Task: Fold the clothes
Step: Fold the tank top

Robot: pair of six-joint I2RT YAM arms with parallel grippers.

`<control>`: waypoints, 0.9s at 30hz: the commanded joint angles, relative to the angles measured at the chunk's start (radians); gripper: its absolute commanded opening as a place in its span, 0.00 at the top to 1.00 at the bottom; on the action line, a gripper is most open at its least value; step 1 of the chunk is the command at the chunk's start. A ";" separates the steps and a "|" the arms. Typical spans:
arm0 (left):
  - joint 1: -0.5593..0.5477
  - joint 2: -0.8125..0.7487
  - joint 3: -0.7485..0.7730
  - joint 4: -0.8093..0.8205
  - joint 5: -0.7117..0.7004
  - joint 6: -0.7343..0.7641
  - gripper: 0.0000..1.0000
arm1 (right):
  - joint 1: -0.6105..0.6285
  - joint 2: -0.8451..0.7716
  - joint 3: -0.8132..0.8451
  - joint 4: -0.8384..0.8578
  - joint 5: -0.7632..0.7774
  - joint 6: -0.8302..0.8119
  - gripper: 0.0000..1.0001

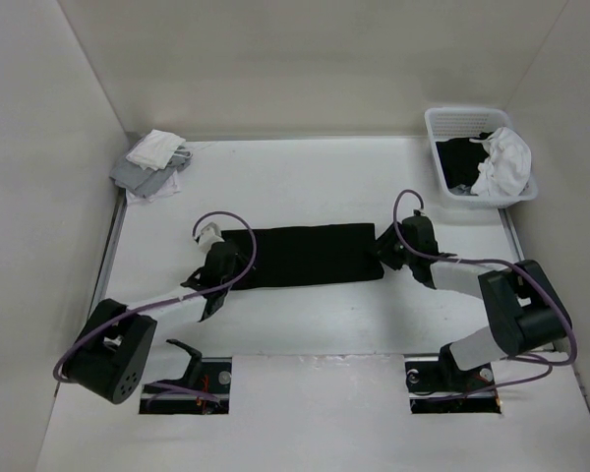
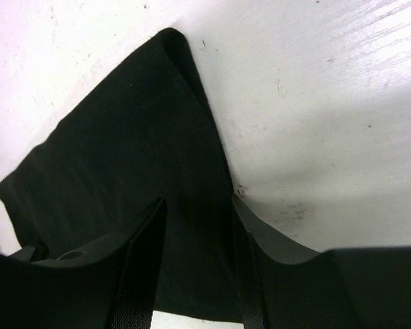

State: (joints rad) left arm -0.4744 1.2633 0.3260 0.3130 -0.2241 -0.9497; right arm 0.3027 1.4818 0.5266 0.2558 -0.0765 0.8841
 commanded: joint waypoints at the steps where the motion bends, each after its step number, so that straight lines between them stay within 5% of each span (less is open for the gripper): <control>1: 0.070 -0.077 -0.041 0.060 0.006 0.057 0.74 | 0.014 0.029 0.000 0.025 -0.019 0.038 0.54; 9: 0.182 -0.130 -0.056 0.049 0.020 0.089 0.73 | 0.016 0.173 -0.036 0.238 -0.120 0.145 0.73; 15: 0.138 -0.136 -0.035 0.055 0.054 0.086 0.73 | 0.023 0.014 -0.085 0.260 -0.010 0.150 0.94; 27: -0.011 -0.169 -0.001 0.055 0.028 0.054 0.74 | 0.100 -0.647 -0.056 -0.419 0.263 -0.053 0.99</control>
State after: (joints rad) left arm -0.4675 1.1240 0.2836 0.3191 -0.1879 -0.8837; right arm 0.3660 0.9115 0.4164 0.0711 0.0731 0.9001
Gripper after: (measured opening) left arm 0.268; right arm 0.048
